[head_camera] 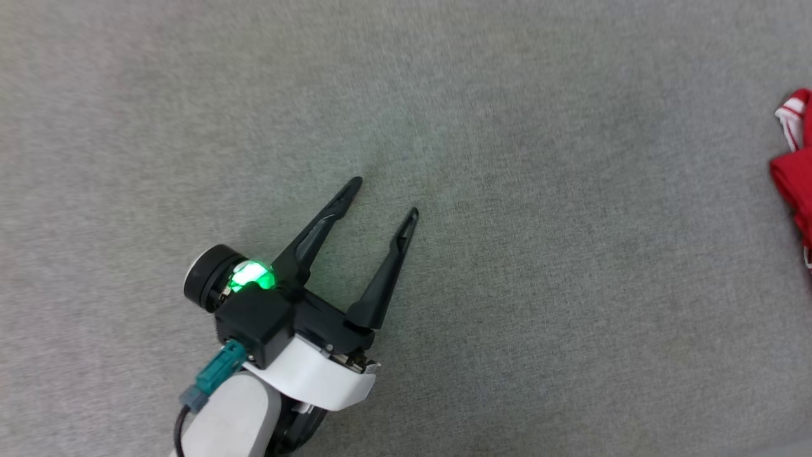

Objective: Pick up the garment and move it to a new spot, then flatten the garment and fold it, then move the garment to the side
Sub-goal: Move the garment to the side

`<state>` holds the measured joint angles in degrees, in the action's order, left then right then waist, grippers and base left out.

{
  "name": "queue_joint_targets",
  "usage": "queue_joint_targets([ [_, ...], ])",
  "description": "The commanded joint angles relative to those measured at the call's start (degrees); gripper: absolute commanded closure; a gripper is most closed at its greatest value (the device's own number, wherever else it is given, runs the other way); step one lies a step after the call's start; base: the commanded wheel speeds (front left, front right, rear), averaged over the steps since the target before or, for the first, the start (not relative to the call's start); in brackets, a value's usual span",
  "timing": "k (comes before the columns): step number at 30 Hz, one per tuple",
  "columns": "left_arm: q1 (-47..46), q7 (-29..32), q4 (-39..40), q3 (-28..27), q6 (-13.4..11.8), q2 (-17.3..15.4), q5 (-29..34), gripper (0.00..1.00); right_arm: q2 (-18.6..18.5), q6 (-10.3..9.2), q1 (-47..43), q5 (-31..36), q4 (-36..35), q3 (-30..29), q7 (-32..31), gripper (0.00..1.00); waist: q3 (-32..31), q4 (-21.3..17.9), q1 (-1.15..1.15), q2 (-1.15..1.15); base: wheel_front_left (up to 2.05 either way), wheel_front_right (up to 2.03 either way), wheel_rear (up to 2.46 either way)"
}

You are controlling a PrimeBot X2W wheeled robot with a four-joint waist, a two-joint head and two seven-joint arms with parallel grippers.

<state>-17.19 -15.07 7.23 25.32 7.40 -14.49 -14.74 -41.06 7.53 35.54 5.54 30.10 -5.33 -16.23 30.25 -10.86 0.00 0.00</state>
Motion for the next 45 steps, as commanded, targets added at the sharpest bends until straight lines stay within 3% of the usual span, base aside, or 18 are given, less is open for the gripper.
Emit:
queue_joint_targets([
  [1, 1.5, -0.1, -0.1, -1.5, 0.0, 1.4, -0.7, 0.0, 0.8, -0.08, -0.8, -0.8, -1.9, -0.8, 1.2, 0.0, -4.3, 1.8, 0.0, 0.0, 0.0, 0.0, 0.0],
  [10, 8.2, -0.1, -1.2, -9.1, -0.1, 4.4, 0.2, 0.0, 9.0, -0.07, -8.8, -7.4, -16.8, -3.9, 6.2, 0.0, -16.3, 6.7, 0.0, 0.0, 0.0, 0.0, 0.0],
  [17, 13.8, -0.1, -2.7, -16.2, -0.6, 5.7, -0.8, 0.0, 20.7, -0.07, -17.2, -12.0, -29.9, -4.2, 9.7, 0.0, -22.3, 10.1, 0.0, 0.0, 0.0, 0.0, 0.0],
  [21, 15.7, -0.1, -3.9, -19.1, -0.8, 5.9, -0.3, 0.0, 26.0, -0.06, -22.1, -13.6, -33.7, -2.7, 12.3, 0.0, -24.3, 11.8, 0.0, 0.0, 0.0, 0.0, 0.0],
  [26, 17.3, -0.1, -5.5, -21.1, -0.8, 6.7, 0.1, 0.0, 32.0, -0.06, -27.4, -14.5, -35.1, -1.9, 16.5, 0.0, -26.1, 13.6, 0.0, 0.0, 0.0, 0.0, 0.0],
  [31, 18.4, -0.1, -6.4, -22.4, -0.8, 7.4, 0.3, 0.0, 35.8, -0.06, -31.4, -13.0, -33.7, -0.2, 21.5, 0.0, -27.2, 14.4, 0.0, 0.0, 0.0, 0.0, 0.0],
  [45, 18.8, -0.1, -7.3, -22.9, -0.1, 7.9, 0.3, 0.0, 38.3, -0.06, -33.1, -13.3, -27.2, 1.0, 27.4, 0.0, -28.5, 14.0, 0.0, 0.0, 0.0, 0.0, 0.0],
])
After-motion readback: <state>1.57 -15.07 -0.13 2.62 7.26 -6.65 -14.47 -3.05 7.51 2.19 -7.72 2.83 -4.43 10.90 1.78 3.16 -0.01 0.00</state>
